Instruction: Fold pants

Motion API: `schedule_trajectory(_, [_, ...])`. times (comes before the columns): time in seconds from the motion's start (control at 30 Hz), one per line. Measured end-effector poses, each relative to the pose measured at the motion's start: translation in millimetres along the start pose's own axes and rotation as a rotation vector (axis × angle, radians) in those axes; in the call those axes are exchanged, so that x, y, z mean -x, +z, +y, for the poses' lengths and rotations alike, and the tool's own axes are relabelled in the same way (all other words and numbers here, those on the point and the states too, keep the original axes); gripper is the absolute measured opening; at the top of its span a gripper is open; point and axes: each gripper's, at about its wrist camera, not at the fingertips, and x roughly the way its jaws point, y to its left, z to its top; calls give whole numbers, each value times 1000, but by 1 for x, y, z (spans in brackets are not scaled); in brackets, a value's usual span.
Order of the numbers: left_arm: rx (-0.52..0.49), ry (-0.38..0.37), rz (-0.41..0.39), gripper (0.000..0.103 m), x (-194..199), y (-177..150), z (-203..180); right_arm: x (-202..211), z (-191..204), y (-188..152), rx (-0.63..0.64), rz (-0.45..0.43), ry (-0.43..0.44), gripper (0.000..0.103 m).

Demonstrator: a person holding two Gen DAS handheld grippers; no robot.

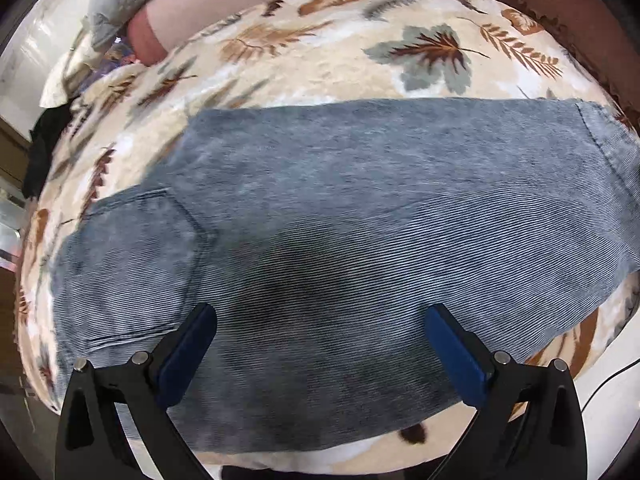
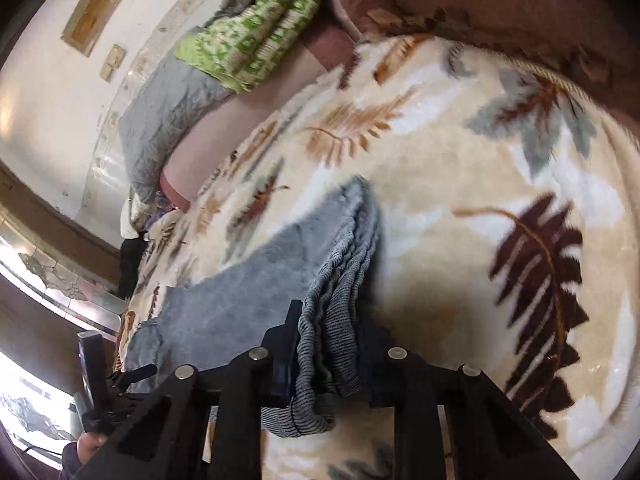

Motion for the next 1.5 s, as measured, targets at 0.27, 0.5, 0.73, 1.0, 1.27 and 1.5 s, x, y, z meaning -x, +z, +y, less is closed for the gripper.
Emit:
schedule_trajectory(0.27, [160,-85,-40,103,31,-17,57,0,81,6,150,6,-1,23])
schedule_trajectory(0.5, [283,-122,-85,103,53,-39,107,-36,162,-17,268,65,19,18])
schedule_trajectory(0.73, [304,-156,-90,103,56,-55,124,-29,158,-35,317,-22,-223,42])
schedule_trajectory(1.0, [261,-222,-63,103,45,-56,95,14,122,-34,294,-76,-318,71])
schedule_trajectory(1.27, [213,-198,-66,103,54,-60,83,-66,166,-103,718,38,-504,72])
schedule_trajectory(1.5, [193,-177,-65,103,57,-60,76,-56,111,-68,485,-12,-532,33])
